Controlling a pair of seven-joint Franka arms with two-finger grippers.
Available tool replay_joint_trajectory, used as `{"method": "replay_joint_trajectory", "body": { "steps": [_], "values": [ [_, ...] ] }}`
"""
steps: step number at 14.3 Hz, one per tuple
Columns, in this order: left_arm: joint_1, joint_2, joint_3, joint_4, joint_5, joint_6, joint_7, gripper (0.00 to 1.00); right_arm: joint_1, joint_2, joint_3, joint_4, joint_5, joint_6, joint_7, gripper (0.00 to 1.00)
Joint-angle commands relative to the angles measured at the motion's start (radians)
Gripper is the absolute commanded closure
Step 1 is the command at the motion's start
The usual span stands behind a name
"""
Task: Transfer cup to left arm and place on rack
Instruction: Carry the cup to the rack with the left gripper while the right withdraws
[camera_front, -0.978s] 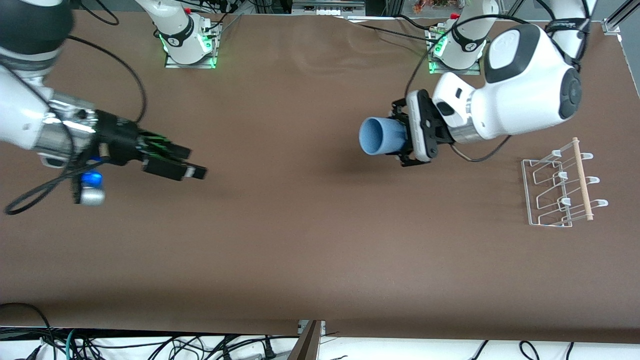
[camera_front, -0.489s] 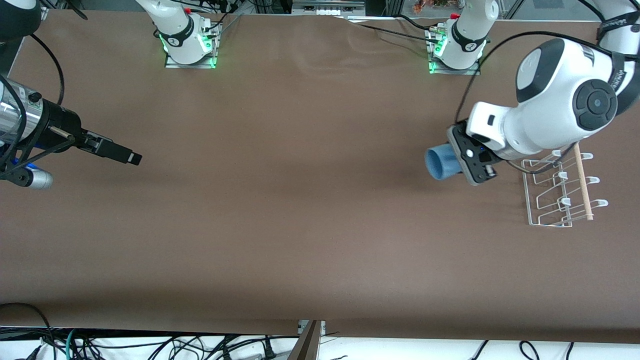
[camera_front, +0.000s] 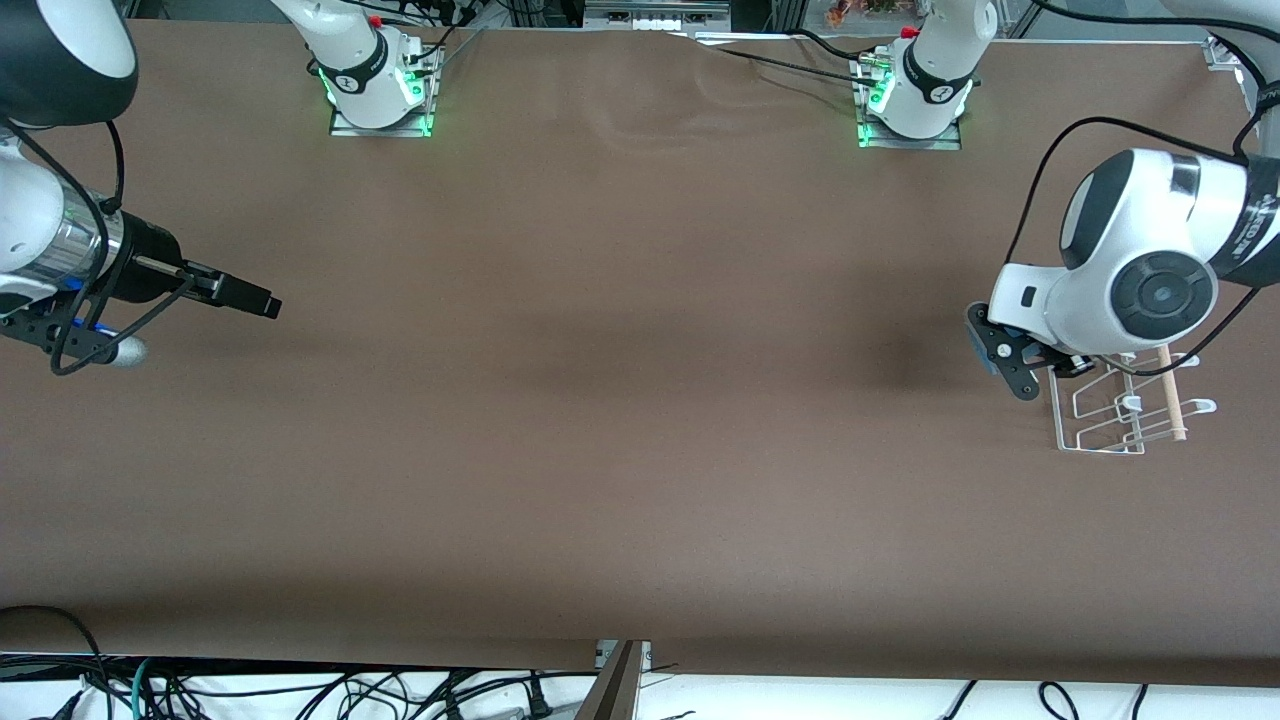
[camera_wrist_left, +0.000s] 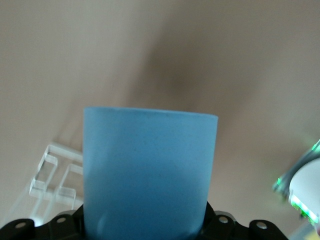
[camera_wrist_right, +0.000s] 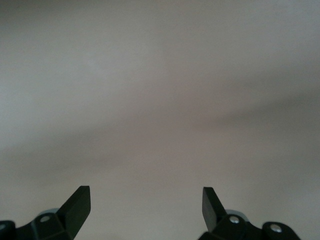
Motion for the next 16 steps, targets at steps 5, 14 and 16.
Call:
{"method": "replay_joint_trajectory", "body": {
  "steps": [5, 14, 16],
  "values": [
    [-0.024, 0.118, -0.015, 0.001, 0.501, -0.105, -0.083, 1.0, 0.003, -0.088, -0.104, -0.121, -0.008, 0.09, -0.112, 0.01],
    [-0.038, 0.232, -0.012, -0.051, 0.917, -0.263, -0.071, 1.0, 0.318, -0.189, -0.484, -0.218, -0.002, 0.187, -0.436, 0.01],
    [-0.029, 0.229, -0.012, -0.088, 0.94, -0.277, -0.076, 1.0, 0.361, -0.189, -0.512, -0.218, -0.002, 0.196, -0.436, 0.01]
  ]
}}
